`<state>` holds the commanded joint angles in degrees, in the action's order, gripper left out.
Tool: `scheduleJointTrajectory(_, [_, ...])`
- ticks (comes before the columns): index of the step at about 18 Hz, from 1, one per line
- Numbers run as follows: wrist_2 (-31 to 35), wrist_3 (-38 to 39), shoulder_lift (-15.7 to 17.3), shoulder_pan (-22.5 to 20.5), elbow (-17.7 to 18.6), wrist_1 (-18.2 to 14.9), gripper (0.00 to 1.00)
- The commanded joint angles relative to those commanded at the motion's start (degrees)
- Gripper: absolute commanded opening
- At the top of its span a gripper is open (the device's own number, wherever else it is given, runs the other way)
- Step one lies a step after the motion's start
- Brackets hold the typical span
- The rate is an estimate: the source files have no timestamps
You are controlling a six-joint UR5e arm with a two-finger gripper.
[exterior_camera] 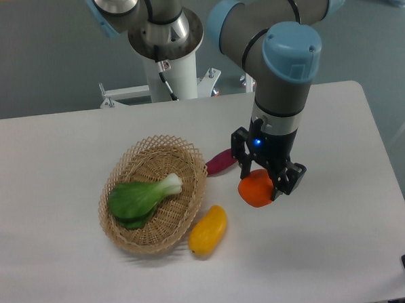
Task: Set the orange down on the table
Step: 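Lift the held orange and carry it away from the purple vegetable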
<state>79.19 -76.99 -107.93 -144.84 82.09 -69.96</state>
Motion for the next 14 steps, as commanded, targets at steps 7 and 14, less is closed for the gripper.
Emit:
scheduleJointTrajectory(7, [0.09,0.00,0.09,-0.70,0.35,0.35,0.44])
scheduleJointTrajectory(14, [2.01,-4.03,-1.66,-0.88,0.26,0.70,0.44])
